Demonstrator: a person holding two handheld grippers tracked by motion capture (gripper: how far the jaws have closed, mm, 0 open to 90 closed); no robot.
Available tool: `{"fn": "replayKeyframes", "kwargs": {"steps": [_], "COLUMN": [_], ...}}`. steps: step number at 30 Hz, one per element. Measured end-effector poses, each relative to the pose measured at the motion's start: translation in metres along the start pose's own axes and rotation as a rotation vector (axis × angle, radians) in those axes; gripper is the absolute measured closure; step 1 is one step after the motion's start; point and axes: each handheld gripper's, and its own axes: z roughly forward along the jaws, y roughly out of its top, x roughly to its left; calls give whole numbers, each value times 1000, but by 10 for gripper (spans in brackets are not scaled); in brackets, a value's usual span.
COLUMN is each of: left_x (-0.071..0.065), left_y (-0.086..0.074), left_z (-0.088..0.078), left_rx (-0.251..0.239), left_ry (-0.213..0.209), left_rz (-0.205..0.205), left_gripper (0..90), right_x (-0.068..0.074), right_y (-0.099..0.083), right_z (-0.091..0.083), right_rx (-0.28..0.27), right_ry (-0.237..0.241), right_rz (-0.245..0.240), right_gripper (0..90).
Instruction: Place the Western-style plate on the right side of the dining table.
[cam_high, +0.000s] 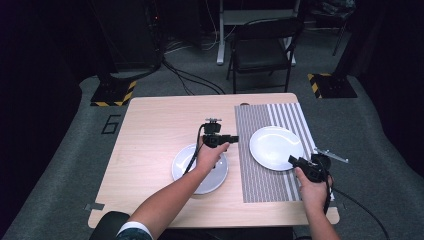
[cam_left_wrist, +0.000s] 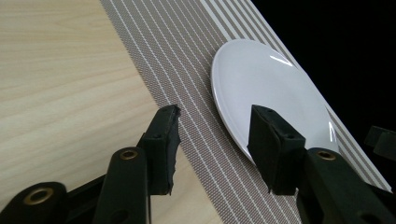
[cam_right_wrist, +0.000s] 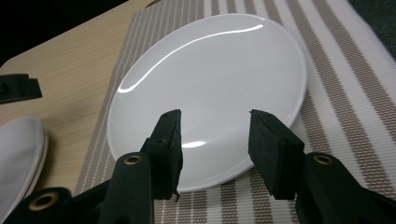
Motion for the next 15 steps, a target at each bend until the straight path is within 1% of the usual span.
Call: {"fn": "replayKeyframes", "kwargs": {"steps": [1, 3, 6, 7, 8, 10, 12, 13, 14, 15], "left_x": [2, 6, 13, 16, 17, 22, 28, 30, 34, 36], "left_y": [0, -1, -1, -2, -2, -4, -6, -6, -7, -8], "left_z": [-4, -11, -21, -24, -27, -34, -42, -45, -49, -52], "left_rx": [-3, -8, -19, -20, -21, -22, -28, -33, -34, -39], "left_ry": [5, 12, 19, 24, 24, 32, 39, 39, 42, 45], "left_rz": [4, 15, 4, 9, 4, 8, 9, 4, 1, -4], "left_gripper": [524, 520, 509, 506, 505, 501, 500, 499, 495, 495], "right_x": [3, 10, 17, 19, 22, 26, 29, 30, 32, 32], "right_y": [-1, -3, -6, -7, -7, -8, -9, -10, -12, -12], "right_z": [0, 1, 2, 3, 3, 5, 8, 10, 12, 12], "right_rx": [2, 1, -2, -3, -3, 0, 14, 25, 41, 41], "right_ry": [21, 46, 100, 110, 116, 128, 154, 169, 195, 195], "right_rz": [-4, -22, -23, -37, -50, -72, -86, -83, -81, -81], "right_gripper": [524, 522, 519, 519, 520, 521, 521, 521, 521, 521]}}
